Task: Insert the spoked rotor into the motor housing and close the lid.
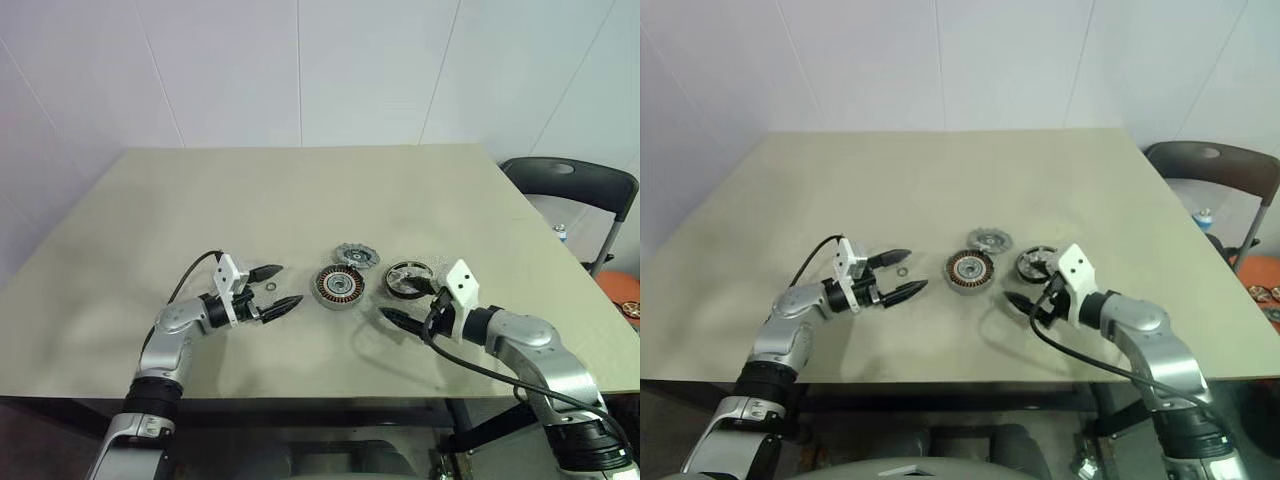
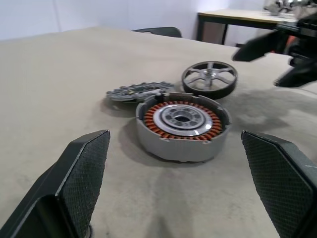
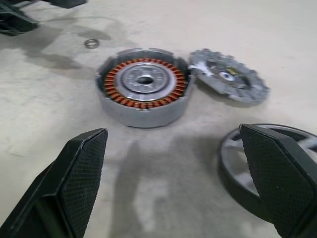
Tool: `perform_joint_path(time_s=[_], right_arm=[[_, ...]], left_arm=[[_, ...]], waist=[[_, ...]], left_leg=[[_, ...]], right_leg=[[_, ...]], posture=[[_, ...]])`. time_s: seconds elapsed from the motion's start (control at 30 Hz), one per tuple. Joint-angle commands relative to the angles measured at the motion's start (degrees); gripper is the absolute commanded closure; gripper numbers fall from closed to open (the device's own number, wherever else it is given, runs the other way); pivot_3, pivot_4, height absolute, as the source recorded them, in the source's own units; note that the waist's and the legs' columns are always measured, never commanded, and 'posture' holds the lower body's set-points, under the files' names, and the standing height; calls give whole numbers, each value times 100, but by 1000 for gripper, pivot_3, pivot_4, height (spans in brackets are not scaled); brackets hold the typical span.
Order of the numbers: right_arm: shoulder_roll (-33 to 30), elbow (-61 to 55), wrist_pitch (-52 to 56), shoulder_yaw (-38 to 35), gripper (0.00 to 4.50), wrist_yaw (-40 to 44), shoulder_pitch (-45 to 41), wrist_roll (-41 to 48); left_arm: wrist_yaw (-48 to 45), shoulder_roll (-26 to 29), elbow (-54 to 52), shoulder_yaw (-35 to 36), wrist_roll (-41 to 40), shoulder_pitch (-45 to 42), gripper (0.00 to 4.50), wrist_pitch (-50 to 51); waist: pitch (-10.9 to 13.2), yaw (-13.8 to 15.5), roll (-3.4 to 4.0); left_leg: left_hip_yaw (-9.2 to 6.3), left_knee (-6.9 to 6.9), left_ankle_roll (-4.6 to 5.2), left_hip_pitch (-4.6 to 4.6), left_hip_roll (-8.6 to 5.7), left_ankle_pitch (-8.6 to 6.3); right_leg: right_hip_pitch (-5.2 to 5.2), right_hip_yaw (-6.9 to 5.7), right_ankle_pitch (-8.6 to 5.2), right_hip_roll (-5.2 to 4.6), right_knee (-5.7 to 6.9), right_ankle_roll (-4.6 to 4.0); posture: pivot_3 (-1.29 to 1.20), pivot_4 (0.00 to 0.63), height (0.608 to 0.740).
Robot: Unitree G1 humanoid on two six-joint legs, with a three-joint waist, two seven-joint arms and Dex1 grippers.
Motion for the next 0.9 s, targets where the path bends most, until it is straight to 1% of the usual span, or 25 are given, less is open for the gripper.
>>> perform_joint_path(time_s=[0.03, 0.53, 0.67, 0.9], right_arm=[[11, -61, -148, -117, 55, -58, -37, 5], [102, 66, -243, 35, 55, -138, -114, -38], [164, 34, -241, 67, 55, -179, -107, -58], [343, -132, -235, 148, 55, -375, 64, -66]], left_arm=[[-122, 79, -108, 57, -74, -89, 0, -104], [31, 163, -51, 143, -7, -45, 0, -113], [701, 229, 573, 103, 590, -243, 0, -565], [1203, 174, 1227, 39, 931, -510, 0, -658]], waist=[[0, 3, 0], [0, 3, 0], [0, 7, 0], [0, 23, -1]], left_leg=[[0, 0, 0, 0, 0, 0], [0, 0, 0, 0, 0, 0], [0, 0, 0, 2, 0, 0], [-1, 0, 0, -2, -1, 0]], right_leg=[[0, 0, 0, 0, 0, 0], [0, 0, 0, -1, 0, 0], [1, 0, 0, -1, 1, 0], [-1, -1, 1, 0, 0, 0]], posture=[[0, 0, 740], [0, 0, 740], [0, 0, 740], [0, 0, 740]])
